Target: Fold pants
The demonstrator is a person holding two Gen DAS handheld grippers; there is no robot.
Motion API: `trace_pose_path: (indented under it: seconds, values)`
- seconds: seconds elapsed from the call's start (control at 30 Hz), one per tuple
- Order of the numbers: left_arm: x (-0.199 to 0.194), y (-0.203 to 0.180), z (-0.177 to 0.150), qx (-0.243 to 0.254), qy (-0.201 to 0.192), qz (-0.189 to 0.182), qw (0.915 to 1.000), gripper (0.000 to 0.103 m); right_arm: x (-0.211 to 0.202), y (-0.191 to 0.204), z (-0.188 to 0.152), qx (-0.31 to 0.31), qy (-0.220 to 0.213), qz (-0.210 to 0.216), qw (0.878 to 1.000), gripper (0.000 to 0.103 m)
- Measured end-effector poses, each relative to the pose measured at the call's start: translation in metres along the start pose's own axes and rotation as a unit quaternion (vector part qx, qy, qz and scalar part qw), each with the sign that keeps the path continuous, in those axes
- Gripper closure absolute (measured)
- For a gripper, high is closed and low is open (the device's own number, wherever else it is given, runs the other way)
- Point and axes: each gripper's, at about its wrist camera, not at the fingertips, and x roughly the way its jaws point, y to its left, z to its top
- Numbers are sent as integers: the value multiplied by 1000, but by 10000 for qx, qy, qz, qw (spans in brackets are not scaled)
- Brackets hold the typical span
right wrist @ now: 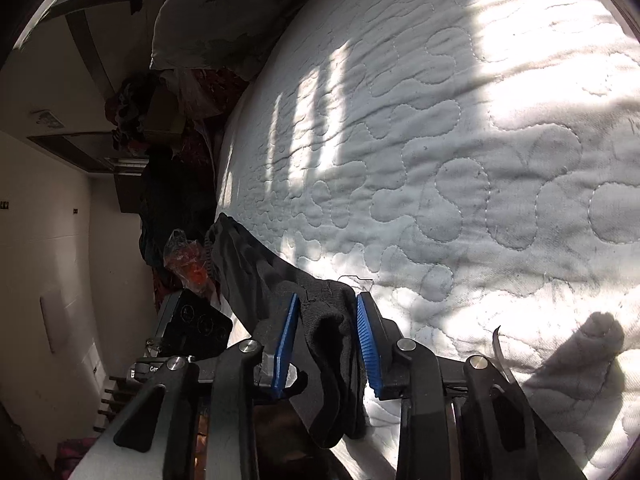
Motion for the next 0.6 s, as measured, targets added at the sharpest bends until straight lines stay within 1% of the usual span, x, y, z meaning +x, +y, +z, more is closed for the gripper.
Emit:
trace_pose_path:
  seconds: [0.07,0.1,0.13,0.17,0.2,0.23,0.3,0.47,0.6]
  values:
    - [0,0,1,-23,33,5,10000,64,2,4,-1,-133,-51,-123,9998,78]
    - [-1,0,0,28,57,51,10000,65,3,8,-1,-233,-81,-258,9994,83]
    - [-3,0,-1,95,83,128,9998,68,3,11,-2,-319,-117,-409,9986,84]
    - [-2,-1,0,167,135,203,9996,84,2,13,-3,-342,-136,-483,9982,85]
    - [0,-1,1,220,255,213,9992,94,1,16,-4,-345,-166,-545,9978,85]
    - [1,0,2,199,373,193,9989,97,-1,19,-5,-338,-204,-597,9974,86]
    - [-1,2,2,120,457,130,9988,97,-3,26,-10,-325,-228,-623,9973,86]
    - [-11,-5,-5,261,478,23,9985,97,-9,43,-20,-239,-338,-670,9969,86]
    - [-22,-6,-9,275,511,-134,9982,97,-12,56,-25,-150,-444,-763,9960,86]
